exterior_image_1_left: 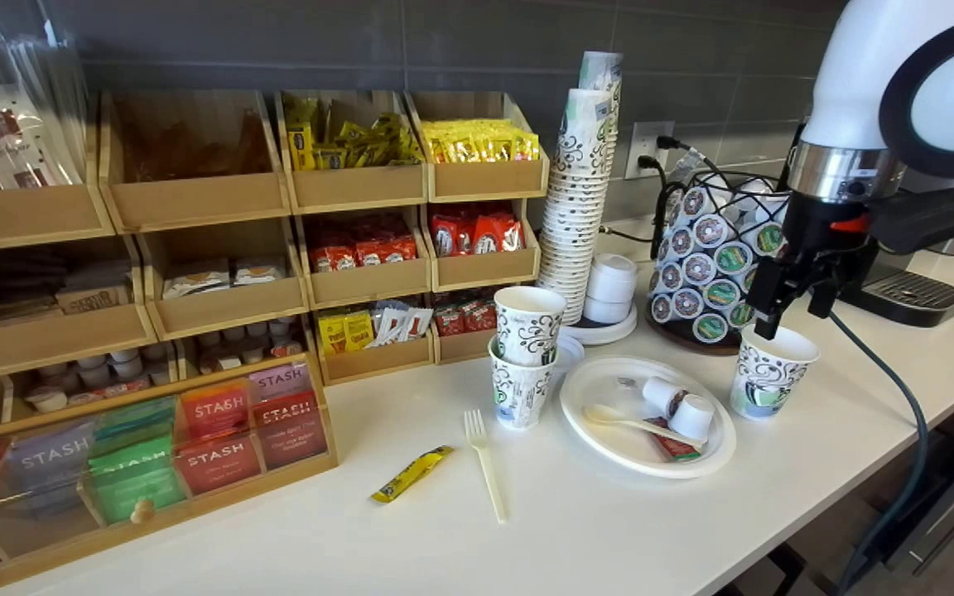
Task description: Pick up the styrofoam on the left of the plate and stack of two cups on the right of the plate
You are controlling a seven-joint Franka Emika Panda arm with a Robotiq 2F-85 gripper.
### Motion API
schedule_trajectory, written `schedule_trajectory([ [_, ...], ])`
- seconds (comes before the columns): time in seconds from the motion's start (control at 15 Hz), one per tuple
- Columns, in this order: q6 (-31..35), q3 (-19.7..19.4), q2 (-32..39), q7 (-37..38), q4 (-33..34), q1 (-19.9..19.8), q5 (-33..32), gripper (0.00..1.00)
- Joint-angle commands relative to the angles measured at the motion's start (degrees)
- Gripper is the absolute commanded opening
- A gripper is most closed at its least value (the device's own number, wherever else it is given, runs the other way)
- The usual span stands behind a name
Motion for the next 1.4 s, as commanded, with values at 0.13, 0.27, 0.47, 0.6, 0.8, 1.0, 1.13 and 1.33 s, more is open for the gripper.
schedule_trajectory([
  [0.13,7.04,-1.87,5.25,9.07,-0.24,2.52,-0.57,1.0],
  [0.27,7.71,-2.44,5.68,11.22,-0.3,3.3,-1.13,0.93],
  [0.47,7.79,-3.21,6.1,14.09,-0.09,4.23,-1.96,0.69],
  [0.6,7.85,-3.57,6.0,15.92,0.05,4.74,-2.58,0.54],
  [0.8,7.88,-3.87,5.71,17.82,0.34,5.26,-2.85,0.29],
  [1.0,7.76,-4.23,5.9,19.59,0.63,5.76,-3.78,0.07],
  [1.13,7.68,-4.39,5.95,20.69,0.66,5.94,-4.46,0.0],
  [1.33,4.76,-4.29,2.28,20.86,-0.61,6.28,-5.6,0.01],
])
